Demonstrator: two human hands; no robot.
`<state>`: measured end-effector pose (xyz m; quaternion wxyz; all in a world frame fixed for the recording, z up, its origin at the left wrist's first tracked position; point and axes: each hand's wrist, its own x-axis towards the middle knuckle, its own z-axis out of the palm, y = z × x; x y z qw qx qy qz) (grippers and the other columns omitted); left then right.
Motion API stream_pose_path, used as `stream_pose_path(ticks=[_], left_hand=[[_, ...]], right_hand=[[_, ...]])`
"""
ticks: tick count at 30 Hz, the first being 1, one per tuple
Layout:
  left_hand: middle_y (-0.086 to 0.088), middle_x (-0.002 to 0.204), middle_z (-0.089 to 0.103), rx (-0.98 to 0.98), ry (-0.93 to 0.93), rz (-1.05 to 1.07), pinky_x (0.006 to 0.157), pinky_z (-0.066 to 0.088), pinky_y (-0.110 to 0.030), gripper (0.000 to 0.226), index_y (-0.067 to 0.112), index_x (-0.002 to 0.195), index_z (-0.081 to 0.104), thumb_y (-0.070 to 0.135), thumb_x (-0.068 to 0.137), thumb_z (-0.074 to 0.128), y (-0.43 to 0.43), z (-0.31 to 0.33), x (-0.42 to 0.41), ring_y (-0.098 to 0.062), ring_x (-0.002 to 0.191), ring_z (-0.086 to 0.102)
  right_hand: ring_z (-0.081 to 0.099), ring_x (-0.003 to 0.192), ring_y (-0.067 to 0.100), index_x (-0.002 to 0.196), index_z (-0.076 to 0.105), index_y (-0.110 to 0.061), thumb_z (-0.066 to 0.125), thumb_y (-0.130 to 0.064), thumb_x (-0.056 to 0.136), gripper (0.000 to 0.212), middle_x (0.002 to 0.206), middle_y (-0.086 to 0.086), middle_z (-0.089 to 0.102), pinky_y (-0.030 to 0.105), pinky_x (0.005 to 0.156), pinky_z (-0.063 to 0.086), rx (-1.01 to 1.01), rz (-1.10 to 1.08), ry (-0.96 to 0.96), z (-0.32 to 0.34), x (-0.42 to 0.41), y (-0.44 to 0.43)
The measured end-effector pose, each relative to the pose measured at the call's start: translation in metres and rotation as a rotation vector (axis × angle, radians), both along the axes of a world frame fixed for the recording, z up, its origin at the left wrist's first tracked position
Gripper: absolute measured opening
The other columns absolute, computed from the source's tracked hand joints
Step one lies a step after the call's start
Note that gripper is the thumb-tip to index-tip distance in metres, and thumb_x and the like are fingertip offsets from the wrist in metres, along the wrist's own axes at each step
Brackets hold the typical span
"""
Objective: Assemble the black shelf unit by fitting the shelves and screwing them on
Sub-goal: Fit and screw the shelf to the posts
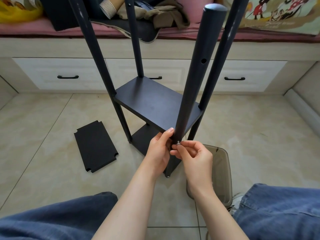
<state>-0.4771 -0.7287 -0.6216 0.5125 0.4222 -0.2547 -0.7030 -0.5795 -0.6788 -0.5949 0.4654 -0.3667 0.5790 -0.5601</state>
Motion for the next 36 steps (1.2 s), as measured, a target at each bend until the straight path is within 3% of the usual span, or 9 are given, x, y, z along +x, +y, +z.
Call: stream_pose_path(ticks=[6, 13, 22, 29, 36], left_hand=[[-0.002, 0.084, 0.073, -0.001, 0.020, -0.007, 0.071, 0.057, -0.024, 0.031, 0.005, 0.112, 0.070, 0.032, 0.097, 0.063, 0.001, 0.002, 0.000, -0.013, 0.079, 0.072], [-0.004, 0.086, 0.073, -0.015, 0.092, 0.007, 0.069, 0.058, -0.027, 0.042, 0.005, 0.108, 0.070, 0.039, 0.084, 0.069, 0.002, 0.005, -0.003, -0.017, 0.081, 0.072], [-0.005, 0.083, 0.072, -0.017, 0.143, -0.004, 0.070, 0.059, -0.029, 0.037, 0.004, 0.105, 0.068, 0.037, 0.087, 0.068, 0.000, 0.002, -0.002, -0.020, 0.079, 0.072], [-0.004, 0.085, 0.073, -0.038, 0.145, -0.009, 0.072, 0.058, -0.029, 0.039, 0.004, 0.111, 0.066, 0.037, 0.090, 0.064, 0.001, 0.003, -0.003, -0.018, 0.081, 0.071], [-0.001, 0.095, 0.075, -0.044, 0.139, 0.059, 0.078, 0.056, -0.025, 0.038, 0.009, 0.116, 0.064, 0.032, 0.086, 0.066, 0.000, 0.004, -0.006, -0.014, 0.090, 0.071]], right_hand=[[0.075, 0.073, 0.021, 0.090, 0.067, -0.011, 0.064, -0.004, 0.092, 0.008, 0.078, 0.004, 0.077, 0.032, 0.075, 0.058, 0.000, 0.049, 0.017, 0.001, -0.003, -0.001], [0.075, 0.070, 0.021, 0.089, 0.067, -0.011, 0.062, -0.002, 0.093, 0.011, 0.076, 0.006, 0.076, 0.033, 0.076, 0.060, 0.008, 0.116, 0.077, 0.003, -0.011, -0.006], [0.075, 0.072, 0.020, 0.095, 0.067, -0.008, 0.060, -0.005, 0.096, 0.008, 0.079, 0.009, 0.077, 0.019, 0.064, 0.055, 0.101, 0.206, -0.109, 0.006, -0.015, -0.010], [0.074, 0.070, 0.023, 0.091, 0.068, -0.008, 0.068, -0.008, 0.091, 0.000, 0.076, 0.009, 0.076, 0.024, 0.067, 0.058, 0.087, 0.158, -0.034, 0.006, -0.018, -0.012], [0.071, 0.070, 0.016, 0.081, 0.069, -0.018, 0.080, -0.014, 0.080, 0.011, 0.073, 0.000, 0.074, 0.038, 0.075, 0.060, 0.069, 0.040, 0.142, 0.009, -0.019, -0.013]])
